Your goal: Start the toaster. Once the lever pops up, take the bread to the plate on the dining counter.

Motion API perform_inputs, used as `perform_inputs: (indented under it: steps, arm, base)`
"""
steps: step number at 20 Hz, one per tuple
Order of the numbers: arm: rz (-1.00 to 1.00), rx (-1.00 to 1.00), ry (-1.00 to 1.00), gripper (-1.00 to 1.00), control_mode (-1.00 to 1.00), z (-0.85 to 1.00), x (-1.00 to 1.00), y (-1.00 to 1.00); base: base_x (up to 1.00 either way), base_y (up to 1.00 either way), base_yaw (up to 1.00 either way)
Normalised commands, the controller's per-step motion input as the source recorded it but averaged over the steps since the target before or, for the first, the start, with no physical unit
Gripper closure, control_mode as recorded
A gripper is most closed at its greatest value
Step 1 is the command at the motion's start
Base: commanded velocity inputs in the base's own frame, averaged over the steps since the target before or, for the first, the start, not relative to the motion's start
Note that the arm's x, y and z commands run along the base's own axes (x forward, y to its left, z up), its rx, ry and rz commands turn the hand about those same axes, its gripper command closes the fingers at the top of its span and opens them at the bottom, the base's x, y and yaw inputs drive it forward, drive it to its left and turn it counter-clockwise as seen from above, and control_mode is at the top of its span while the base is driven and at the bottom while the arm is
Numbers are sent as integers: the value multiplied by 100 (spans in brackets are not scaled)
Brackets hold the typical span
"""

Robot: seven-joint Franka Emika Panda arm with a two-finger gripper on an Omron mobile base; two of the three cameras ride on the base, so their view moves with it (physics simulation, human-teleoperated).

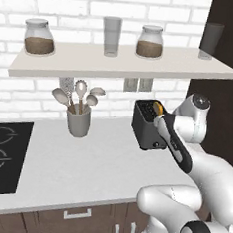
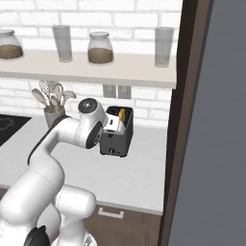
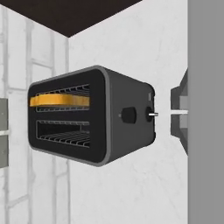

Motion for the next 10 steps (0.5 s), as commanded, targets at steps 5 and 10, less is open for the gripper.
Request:
perform_inputs:
  steps: [5, 10]
  arm:
    - [0, 0, 0, 100, -100, -2, 35, 2]
    - [0, 0, 0, 100, -100, -20, 26, 4]
  base:
    - [0, 0, 0]
    - [0, 0, 0]
